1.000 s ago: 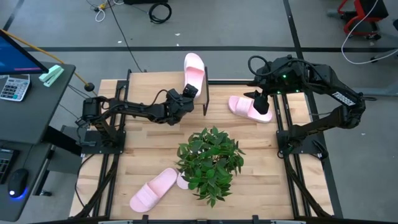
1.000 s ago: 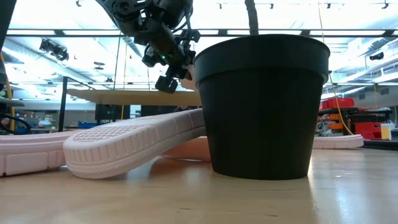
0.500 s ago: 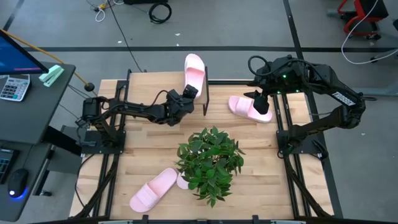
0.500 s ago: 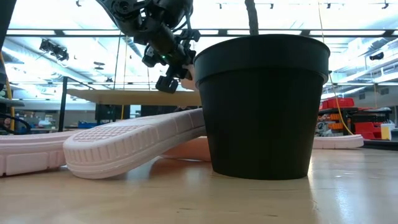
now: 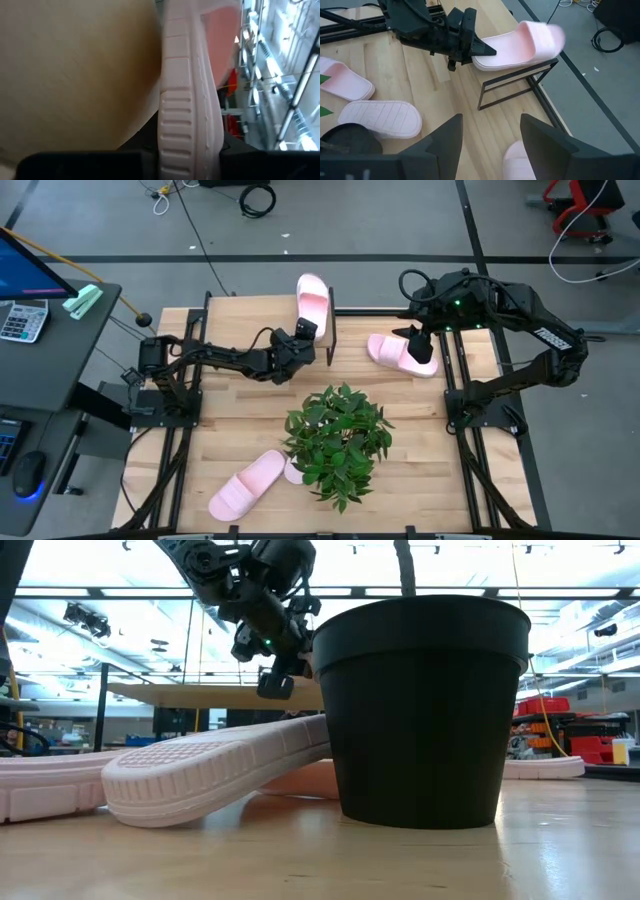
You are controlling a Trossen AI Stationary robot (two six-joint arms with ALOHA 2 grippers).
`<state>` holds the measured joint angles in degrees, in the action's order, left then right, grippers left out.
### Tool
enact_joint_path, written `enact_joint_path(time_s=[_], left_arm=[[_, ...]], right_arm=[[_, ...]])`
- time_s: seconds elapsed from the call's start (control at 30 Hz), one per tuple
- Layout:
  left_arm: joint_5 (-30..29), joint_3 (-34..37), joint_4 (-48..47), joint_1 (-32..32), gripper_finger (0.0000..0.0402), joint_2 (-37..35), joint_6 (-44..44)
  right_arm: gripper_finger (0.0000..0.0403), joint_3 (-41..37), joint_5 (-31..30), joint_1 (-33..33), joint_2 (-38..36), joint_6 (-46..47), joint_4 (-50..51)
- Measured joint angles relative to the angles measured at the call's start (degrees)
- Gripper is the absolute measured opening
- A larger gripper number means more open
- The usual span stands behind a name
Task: Pick and place slides into the shelf
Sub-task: Put the pink slide on the shelf
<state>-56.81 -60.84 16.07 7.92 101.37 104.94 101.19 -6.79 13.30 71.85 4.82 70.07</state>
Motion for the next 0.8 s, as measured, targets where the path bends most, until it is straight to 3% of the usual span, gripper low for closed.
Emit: enact_joint_path(time_s=[0.43,0.8], left_arm=[[0.08,-0.02,0.66,-0.43,0.0077,0.80,2.46],[0.04,-0.02,0.98,-0.15,0.0145,0.80,2.50]], right_arm=[[0.0204,0.00,0.01,0.00,-0.02,0.10,0.31],[0.0204,0.00,1.14,0.00,-0.02,0.08,0.25]])
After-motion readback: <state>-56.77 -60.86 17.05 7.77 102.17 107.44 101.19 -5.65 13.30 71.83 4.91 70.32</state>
